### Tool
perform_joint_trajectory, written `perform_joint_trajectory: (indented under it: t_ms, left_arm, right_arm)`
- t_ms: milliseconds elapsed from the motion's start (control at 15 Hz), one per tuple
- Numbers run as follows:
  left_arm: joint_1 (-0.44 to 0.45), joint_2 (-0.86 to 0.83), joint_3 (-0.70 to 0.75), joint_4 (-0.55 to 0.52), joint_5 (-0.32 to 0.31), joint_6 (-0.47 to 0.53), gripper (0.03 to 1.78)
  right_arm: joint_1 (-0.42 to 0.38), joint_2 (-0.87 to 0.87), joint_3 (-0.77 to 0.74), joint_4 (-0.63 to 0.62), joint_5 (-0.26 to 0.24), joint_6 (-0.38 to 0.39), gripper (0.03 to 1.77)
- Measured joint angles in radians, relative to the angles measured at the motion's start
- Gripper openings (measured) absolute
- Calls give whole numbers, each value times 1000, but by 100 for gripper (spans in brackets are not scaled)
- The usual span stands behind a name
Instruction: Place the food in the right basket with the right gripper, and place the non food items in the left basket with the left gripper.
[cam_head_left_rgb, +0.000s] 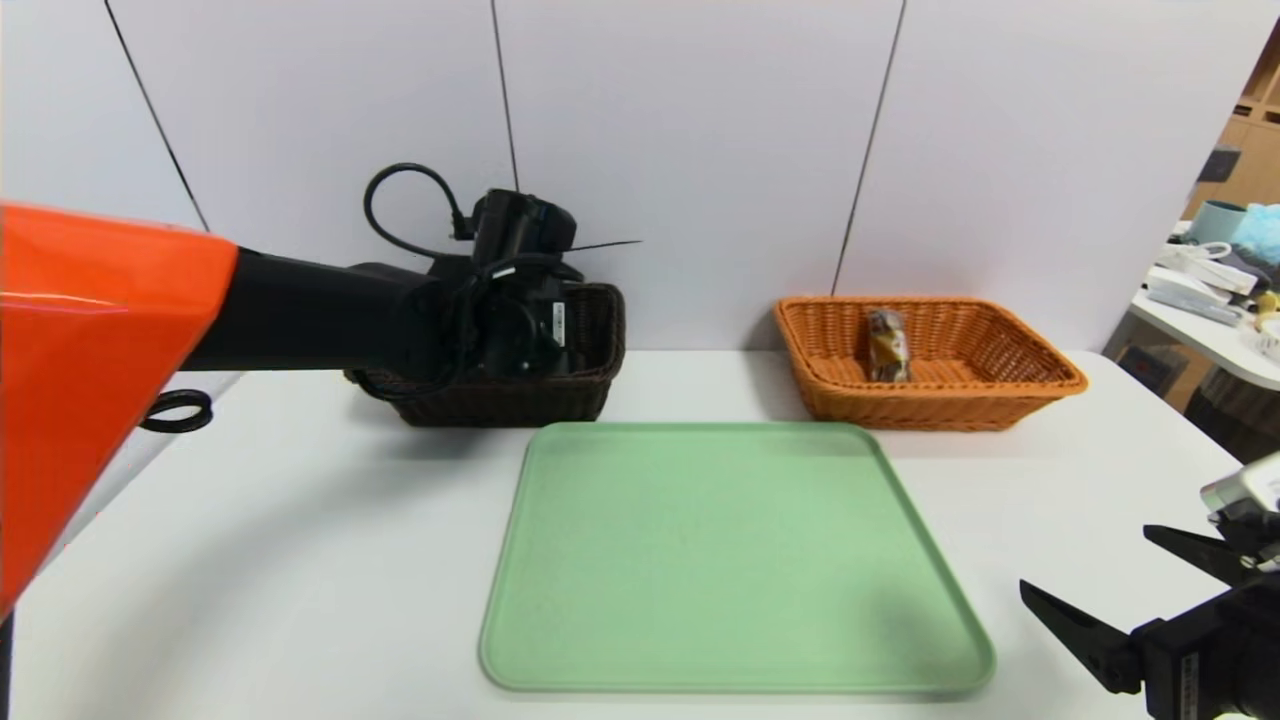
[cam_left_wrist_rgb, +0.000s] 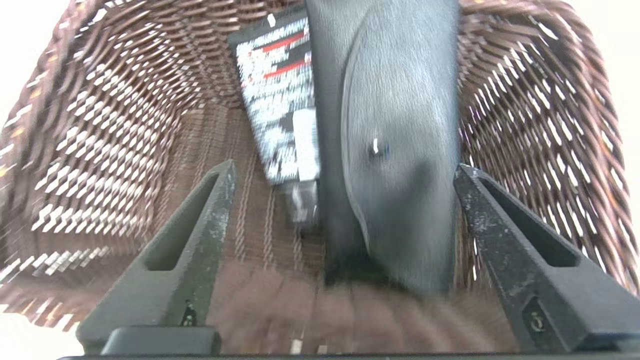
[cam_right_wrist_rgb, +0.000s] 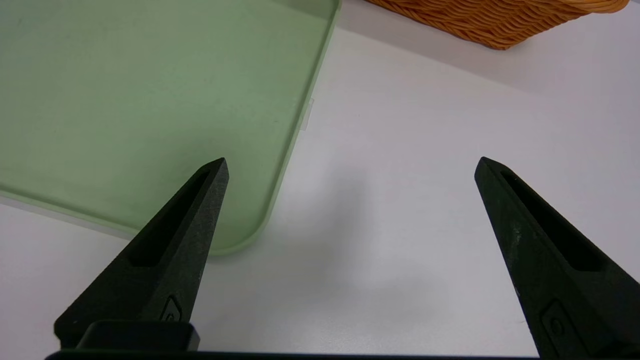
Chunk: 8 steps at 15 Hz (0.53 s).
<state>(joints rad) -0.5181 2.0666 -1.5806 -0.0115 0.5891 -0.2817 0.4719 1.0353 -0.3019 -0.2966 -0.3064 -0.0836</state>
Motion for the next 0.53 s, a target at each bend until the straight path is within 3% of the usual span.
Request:
perform_joint_trajectory:
  t_ms: [533]
  left_arm:
    - [-20,-239,380,-153,6,12,165]
  right_arm:
    - [0,34,-33,-1,-2,2,170]
